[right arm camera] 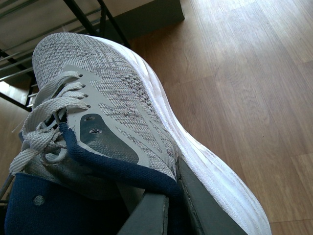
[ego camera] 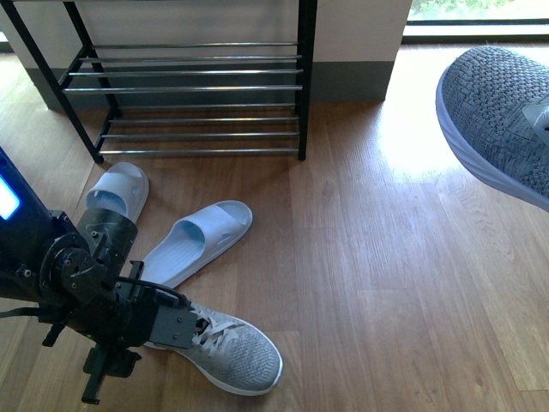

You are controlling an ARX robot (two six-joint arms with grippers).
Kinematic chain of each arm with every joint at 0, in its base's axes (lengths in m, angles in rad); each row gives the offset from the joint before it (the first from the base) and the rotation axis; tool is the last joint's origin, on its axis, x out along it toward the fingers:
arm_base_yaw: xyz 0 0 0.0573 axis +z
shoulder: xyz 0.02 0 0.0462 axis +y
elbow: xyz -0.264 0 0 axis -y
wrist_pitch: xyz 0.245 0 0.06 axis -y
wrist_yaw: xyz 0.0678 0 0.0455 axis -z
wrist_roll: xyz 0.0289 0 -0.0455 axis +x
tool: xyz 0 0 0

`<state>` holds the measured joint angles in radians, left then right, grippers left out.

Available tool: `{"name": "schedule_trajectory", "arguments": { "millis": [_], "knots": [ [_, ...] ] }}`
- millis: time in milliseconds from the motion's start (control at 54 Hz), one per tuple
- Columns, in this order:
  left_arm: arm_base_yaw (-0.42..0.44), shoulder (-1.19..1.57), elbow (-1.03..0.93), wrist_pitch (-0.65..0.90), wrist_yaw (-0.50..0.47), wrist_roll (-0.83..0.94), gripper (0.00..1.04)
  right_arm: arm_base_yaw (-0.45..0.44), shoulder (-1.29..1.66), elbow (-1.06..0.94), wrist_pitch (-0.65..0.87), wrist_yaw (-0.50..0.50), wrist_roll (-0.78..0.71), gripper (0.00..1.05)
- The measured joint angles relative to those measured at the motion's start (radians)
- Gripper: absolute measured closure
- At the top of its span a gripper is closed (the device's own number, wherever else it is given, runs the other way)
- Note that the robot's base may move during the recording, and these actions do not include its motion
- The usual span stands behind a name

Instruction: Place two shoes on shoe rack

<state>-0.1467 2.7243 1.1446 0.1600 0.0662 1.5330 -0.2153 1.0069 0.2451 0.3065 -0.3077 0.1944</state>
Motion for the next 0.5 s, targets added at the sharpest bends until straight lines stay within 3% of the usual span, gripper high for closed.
{"name": "schedule_trajectory", "arguments": {
  "millis": [334, 500],
  "knots": [
    [0.000, 0.000, -0.006, 0.048, -0.014, -0.028, 1.03, 0.000, 0.000, 0.000, 0.000, 0.000, 0.000, 1.03],
    [-0.005, -0.009, -0.039, 0.120, -0.013, -0.092, 1.03, 0.000, 0.000, 0.000, 0.000, 0.000, 0.000, 1.03]
  ]
}}
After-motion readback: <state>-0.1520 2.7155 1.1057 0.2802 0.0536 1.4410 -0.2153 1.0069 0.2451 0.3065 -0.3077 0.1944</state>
